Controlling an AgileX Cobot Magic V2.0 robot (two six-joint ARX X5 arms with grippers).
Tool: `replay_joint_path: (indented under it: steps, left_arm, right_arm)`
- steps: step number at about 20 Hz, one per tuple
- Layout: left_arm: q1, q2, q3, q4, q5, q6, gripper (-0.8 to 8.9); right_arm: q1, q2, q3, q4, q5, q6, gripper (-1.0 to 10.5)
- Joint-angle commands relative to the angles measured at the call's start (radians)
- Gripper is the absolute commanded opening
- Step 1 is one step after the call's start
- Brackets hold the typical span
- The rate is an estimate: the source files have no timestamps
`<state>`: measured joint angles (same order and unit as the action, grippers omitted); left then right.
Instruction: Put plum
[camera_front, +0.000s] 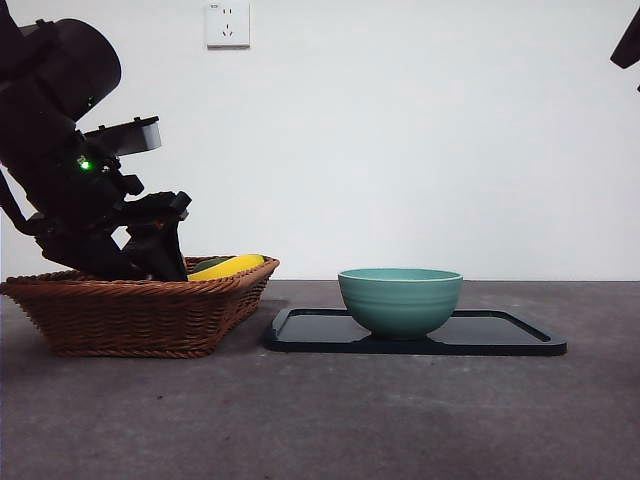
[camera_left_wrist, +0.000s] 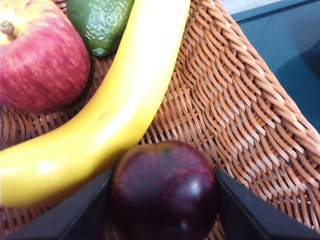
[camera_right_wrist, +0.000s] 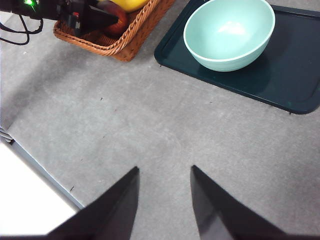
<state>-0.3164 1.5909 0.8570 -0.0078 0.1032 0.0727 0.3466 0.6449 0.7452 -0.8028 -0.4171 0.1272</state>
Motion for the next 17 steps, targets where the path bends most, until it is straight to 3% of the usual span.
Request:
replay_joint_path:
  steps: [1,4,12,17]
  left_arm:
    - [-0.003,0.023,0.01,0.006,-0.002,0.016,2.59]
    - [-0.005,0.015,0.017,0.005,-0.002,0.013,3.99]
    - [-0.012,-0.169,0.032,-0.053,0.012,-0.04,4.06]
    - [-0.042,-0.4,0.032,-0.287,0.209,-0.067,4.06]
  right_arm:
    - [0.006,0.006,0.005,0.009,-0.002,-0.011,1.6]
    - [0.006,0.006,0.005,0.009,-0.002,-0.011,1.6]
    - [0.006,0.006,0.005,0.01,-0.002,-0.011,1.6]
    - [0.006,0.006,0.005,0.01,-0.002,-0.011,1.6]
